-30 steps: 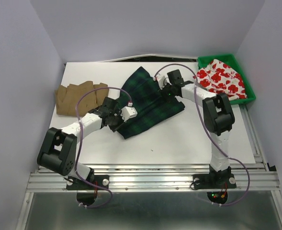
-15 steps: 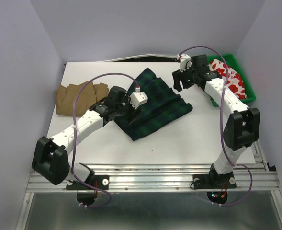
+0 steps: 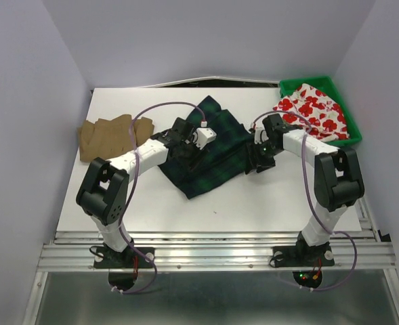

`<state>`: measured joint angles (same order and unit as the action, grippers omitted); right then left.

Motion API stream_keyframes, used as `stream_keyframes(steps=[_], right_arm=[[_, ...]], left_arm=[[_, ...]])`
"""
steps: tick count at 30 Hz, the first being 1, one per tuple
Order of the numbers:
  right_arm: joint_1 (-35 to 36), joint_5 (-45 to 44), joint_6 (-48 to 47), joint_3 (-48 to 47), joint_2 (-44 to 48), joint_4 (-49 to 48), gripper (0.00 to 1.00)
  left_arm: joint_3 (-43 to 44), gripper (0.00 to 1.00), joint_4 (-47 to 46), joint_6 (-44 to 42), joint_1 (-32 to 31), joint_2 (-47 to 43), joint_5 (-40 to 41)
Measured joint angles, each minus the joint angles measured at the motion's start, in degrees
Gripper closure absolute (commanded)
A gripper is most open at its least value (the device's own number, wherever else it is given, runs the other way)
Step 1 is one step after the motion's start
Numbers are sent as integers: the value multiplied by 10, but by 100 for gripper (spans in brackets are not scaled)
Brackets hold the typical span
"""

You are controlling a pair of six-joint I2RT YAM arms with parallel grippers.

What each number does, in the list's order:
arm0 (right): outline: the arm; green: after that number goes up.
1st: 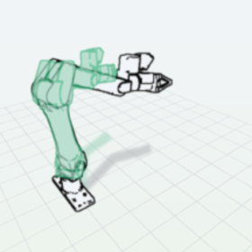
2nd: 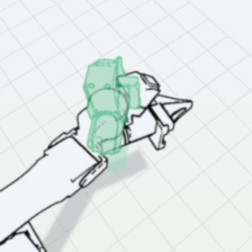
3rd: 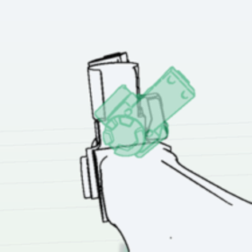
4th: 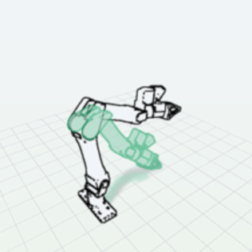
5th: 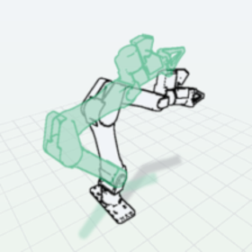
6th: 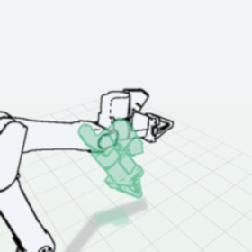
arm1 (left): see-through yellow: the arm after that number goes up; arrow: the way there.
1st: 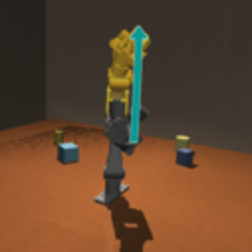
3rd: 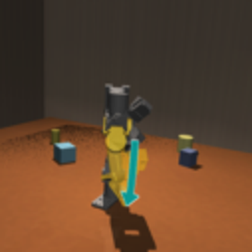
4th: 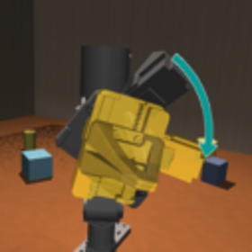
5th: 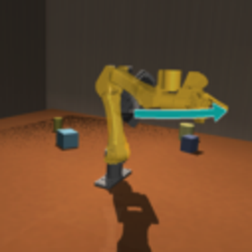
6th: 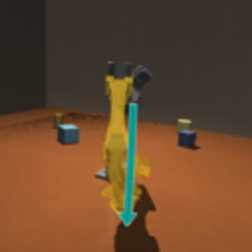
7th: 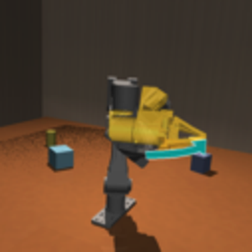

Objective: Fold and stack the skirts
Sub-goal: Fold the skirt

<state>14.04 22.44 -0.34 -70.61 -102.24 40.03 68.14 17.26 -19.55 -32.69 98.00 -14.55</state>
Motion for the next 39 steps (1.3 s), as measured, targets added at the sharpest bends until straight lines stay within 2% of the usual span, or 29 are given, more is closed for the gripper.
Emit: stream_keyframes(steps=[5,8,18,21,23,25,28,32,35,39], right_arm=[[0,19,36,17,-30,-4,41],[-1,38,53,-2,-65,-9,42],[-1,63,74,-181,-191,-60,43],[-1,53,76,-195,-195,-72,41],[-1,44,81,-196,-195,-79,37],[-1,43,85,-191,-191,-84,34],[-1,44,96,-138,-150,-87,32],[-1,81,117,-68,-87,-74,36],[-1,130,141,-21,-57,-73,36],[2,195,188,67,-46,-117,36]], left_arm=[[-26,48,-10,8,0,0,-3],[-49,52,-13,15,-5,0,-5],[-102,62,-57,89,-53,-1,-23],[-102,62,-71,124,-59,-4,-23],[-100,55,-79,154,-60,-5,-19],[-96,52,-83,177,-60,-5,-12],[-78,45,-84,211,-60,-6,12],[-74,41,-83,237,-59,-21,46],[-74,41,-76,246,-59,-33,56],[-90,41,-70,248,-59,-52,58]])
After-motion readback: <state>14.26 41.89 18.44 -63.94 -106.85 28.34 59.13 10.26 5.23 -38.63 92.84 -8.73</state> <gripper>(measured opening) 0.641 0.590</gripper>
